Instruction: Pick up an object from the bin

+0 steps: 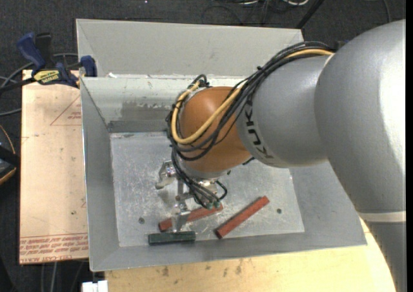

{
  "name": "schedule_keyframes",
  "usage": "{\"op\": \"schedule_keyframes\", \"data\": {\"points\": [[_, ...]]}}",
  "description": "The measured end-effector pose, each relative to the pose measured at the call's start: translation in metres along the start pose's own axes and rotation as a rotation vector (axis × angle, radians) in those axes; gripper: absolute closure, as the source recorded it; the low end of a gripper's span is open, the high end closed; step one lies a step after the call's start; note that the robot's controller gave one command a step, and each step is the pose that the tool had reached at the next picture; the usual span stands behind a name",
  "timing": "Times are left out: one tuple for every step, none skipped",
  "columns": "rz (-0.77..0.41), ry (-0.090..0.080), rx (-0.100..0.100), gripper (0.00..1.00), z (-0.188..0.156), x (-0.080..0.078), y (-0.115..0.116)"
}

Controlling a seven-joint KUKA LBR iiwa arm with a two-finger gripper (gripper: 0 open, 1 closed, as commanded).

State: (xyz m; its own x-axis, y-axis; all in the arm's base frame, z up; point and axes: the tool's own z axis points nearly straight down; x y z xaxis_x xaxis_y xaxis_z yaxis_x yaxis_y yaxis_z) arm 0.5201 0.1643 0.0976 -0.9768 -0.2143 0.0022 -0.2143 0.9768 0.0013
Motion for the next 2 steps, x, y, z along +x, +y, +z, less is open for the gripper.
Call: {"op": "schedule_keyframes", "data": {"points": [[-0.049,-0.002,0.0,1.0,0.0076,0.0214,-0.0423],[-0.049,-0.002,0.0,1.0,0.0076,0.0214,-0.0423]]}}
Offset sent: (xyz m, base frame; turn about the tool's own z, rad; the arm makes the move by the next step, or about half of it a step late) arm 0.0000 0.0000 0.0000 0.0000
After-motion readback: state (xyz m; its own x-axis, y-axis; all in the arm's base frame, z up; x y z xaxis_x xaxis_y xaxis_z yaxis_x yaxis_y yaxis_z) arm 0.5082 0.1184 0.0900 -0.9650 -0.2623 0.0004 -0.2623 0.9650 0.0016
